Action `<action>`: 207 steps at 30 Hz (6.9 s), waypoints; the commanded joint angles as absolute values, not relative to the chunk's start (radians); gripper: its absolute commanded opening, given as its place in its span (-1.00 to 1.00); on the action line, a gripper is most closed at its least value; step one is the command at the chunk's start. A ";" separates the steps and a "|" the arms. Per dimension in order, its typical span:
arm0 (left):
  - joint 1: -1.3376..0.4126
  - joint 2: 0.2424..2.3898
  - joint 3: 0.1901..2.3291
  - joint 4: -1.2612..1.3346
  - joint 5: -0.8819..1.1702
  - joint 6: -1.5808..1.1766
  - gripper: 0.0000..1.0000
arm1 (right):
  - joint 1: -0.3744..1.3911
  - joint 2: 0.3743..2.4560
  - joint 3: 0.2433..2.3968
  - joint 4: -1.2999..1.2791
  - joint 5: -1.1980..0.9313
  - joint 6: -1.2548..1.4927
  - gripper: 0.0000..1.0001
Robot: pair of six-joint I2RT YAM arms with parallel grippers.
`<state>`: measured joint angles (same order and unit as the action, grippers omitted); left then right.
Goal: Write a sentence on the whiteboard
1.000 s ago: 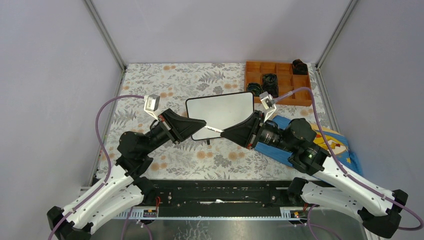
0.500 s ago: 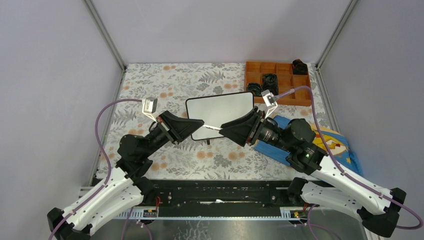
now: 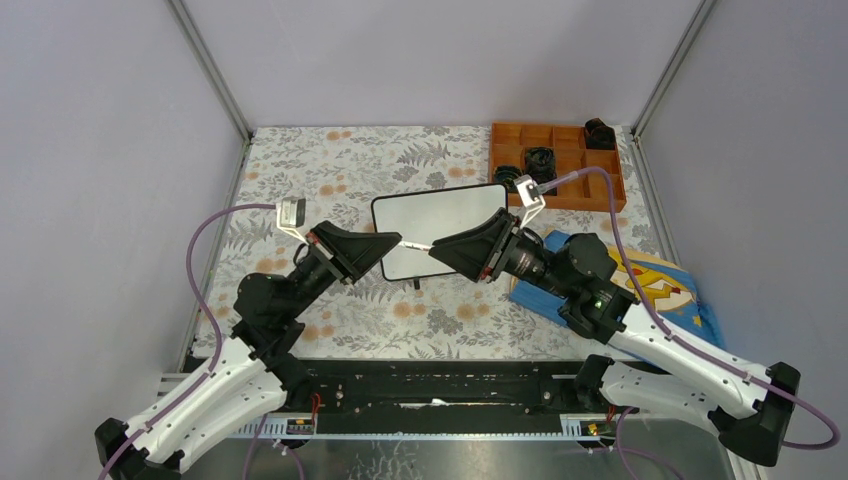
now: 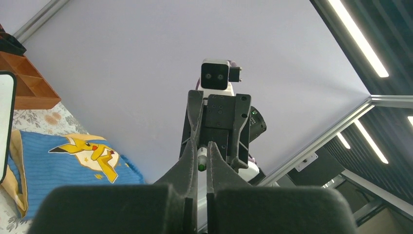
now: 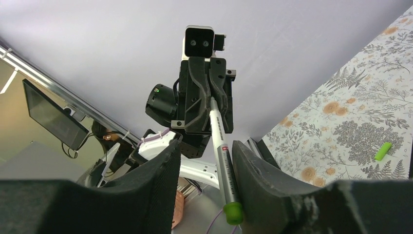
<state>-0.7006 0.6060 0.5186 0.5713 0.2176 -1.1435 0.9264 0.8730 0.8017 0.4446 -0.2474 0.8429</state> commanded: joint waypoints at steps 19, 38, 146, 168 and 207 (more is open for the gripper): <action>-0.710 0.604 0.484 0.640 0.172 -1.167 -1.00 | 0.925 0.914 0.805 0.573 -0.216 0.889 -0.22; -0.716 0.606 0.474 0.635 0.167 -1.167 -1.00 | 0.925 0.931 0.799 0.587 -0.204 0.902 -0.48; -0.722 0.849 0.761 -0.144 -0.311 -0.549 0.92 | 0.906 0.828 0.737 0.049 0.303 0.404 -1.00; -0.950 1.093 0.648 -0.162 -0.339 -0.690 0.66 | 0.906 0.748 0.686 -0.073 0.388 0.387 -1.00; -0.974 1.622 0.854 -0.208 -0.528 -0.778 -0.15 | 0.908 0.682 0.680 -0.129 0.401 0.390 -1.00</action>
